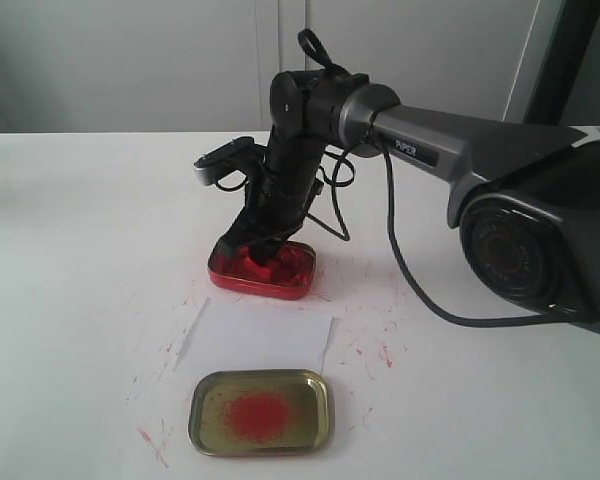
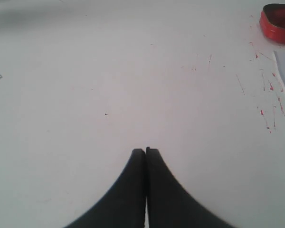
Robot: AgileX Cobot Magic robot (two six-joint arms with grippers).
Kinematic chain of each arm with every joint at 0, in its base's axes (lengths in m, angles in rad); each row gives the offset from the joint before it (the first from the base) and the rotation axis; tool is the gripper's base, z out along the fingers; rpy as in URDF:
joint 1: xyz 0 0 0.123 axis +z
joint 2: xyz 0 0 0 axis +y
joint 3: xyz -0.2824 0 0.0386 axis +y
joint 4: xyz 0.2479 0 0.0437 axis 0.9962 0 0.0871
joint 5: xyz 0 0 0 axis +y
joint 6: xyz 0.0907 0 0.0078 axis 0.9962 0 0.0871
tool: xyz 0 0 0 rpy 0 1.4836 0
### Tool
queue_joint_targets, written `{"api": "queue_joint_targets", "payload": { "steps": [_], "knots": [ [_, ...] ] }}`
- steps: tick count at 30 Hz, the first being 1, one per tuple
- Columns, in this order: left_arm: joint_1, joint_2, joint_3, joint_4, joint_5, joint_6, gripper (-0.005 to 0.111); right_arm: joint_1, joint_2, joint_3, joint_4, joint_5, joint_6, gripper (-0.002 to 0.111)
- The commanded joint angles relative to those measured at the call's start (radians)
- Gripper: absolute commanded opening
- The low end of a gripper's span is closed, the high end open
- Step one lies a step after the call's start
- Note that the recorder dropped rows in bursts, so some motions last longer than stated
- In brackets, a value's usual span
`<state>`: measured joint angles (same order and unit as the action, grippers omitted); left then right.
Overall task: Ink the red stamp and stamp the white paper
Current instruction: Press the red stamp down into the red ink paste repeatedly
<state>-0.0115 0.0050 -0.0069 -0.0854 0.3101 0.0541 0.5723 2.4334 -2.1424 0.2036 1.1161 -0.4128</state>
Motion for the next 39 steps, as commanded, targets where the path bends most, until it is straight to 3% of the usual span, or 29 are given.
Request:
{"api": "queue_joint_targets", "payload": {
  "steps": [1,39],
  "knots": [
    [0.003,-0.005,0.007,-0.010,-0.004,-0.006,0.000,-0.005,-0.010,0.000,0.009,0.013,-0.012,0.000],
    [0.003,-0.005,0.007,-0.010,-0.004,-0.006,0.000,-0.045,-0.026,0.000,0.118,0.011,-0.022,0.000]
  ]
}}
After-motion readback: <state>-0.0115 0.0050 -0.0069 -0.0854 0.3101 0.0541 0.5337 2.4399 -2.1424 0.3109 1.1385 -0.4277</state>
